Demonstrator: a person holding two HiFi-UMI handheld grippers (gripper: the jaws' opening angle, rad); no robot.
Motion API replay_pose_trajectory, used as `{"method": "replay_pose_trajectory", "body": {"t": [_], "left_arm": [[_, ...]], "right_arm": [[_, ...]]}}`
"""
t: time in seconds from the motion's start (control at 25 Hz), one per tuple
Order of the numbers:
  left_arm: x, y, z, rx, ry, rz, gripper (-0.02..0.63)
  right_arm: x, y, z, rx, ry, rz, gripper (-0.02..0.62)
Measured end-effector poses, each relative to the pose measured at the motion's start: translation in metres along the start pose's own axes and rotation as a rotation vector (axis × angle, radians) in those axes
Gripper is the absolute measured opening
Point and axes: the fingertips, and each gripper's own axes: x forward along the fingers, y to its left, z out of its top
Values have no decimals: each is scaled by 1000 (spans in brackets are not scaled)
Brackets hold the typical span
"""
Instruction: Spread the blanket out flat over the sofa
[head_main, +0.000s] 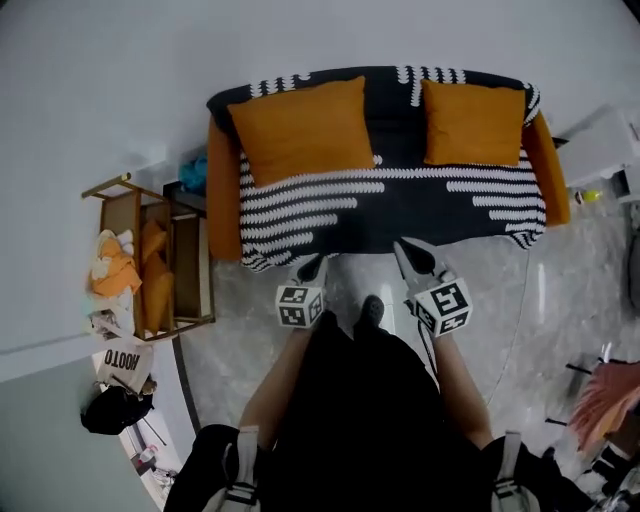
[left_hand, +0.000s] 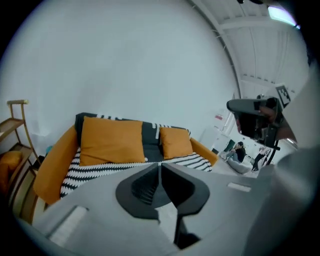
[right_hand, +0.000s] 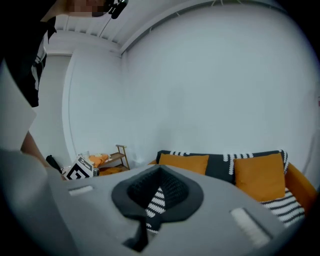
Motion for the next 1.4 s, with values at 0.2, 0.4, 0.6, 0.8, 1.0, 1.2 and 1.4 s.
{"method": "replay_pose_trajectory", "body": {"t": [0.2, 0.4, 0.6, 0.8, 1.0, 1.2, 1.4], "left_arm": [[-23, -49, 71, 74, -130, -60, 15], [-52, -86, 128, 121, -218, -134, 14], [-81, -121, 178, 181, -308, -181, 11], [-99, -136, 198, 219, -355, -200, 11], [-105, -147, 203, 243, -358, -207, 12], [-104, -155, 200, 250, -349, -223, 11], [-101, -167, 194, 256, -335, -240, 11]], "right_arm": [[-23, -8, 38, 0, -85, 28, 2], [-31, 3, 69, -14, -139, 79, 2], [-44, 16, 95, -59, -182, 114, 2], [-49, 25, 96, -69, -194, 117, 2], [-58, 29, 89, -72, -187, 112, 0], [-66, 30, 83, -70, -182, 100, 2], [-73, 30, 77, -63, -181, 93, 2]]}}
